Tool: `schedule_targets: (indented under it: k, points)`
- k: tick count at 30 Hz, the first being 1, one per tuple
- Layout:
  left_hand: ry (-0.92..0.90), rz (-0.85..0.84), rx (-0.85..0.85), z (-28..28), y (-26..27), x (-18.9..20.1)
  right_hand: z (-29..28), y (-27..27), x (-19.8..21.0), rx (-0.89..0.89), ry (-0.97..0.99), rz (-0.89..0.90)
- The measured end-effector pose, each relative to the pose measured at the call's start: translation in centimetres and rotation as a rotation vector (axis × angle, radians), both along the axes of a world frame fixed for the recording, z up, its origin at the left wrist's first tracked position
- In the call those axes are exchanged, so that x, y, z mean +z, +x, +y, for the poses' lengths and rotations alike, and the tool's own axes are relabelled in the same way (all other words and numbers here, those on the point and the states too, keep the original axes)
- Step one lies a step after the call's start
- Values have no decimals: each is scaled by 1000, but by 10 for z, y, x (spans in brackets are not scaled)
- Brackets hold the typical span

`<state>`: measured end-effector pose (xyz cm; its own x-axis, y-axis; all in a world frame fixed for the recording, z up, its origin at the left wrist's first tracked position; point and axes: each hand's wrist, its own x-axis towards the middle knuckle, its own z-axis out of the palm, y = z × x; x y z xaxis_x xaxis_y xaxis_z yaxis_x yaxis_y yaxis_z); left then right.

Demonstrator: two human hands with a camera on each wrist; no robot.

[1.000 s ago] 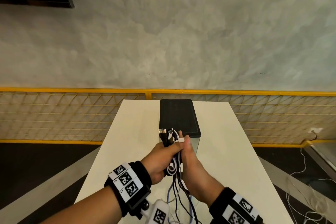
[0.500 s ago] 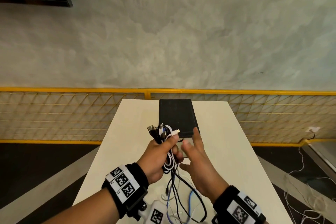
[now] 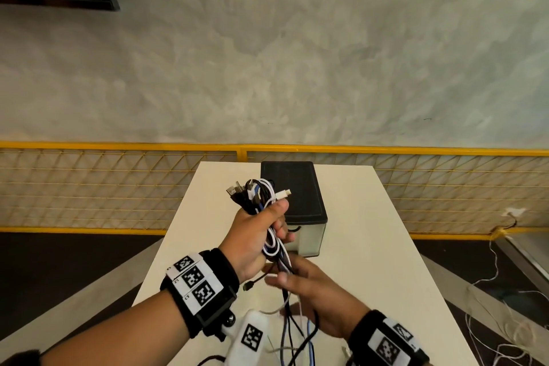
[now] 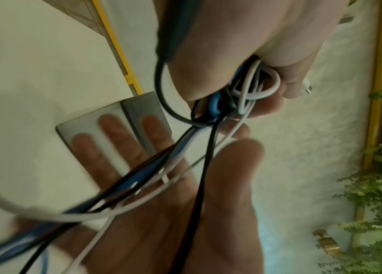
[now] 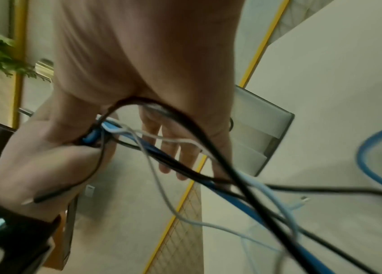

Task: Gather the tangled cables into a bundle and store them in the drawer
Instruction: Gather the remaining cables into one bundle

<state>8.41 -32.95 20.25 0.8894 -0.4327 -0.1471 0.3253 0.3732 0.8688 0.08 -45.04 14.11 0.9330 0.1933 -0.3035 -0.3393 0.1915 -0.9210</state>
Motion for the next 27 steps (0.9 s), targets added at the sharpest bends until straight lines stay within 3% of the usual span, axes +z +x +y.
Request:
schedule_targets:
  k: [4,9,15,21,23,27]
  points:
    - [-22,40,-36,-4,-16,-7,8,7,6,21,-27,-181]
    - [-68,68,-17,-5,-16,2,14,6,0,-51,-1,-148]
    - [-100,102,24,5,-6,13,10,-2,-2,38,96,-79]
    - [-101,180,-206,13,-7,17,-5,-12,-4,208,218,12]
    - [-9,225,-350,18,-8,20,-11,-11,4,285,-16,-7]
    - [220,308,-557,26,-11,11,-24,-5,24,356,-778,-236]
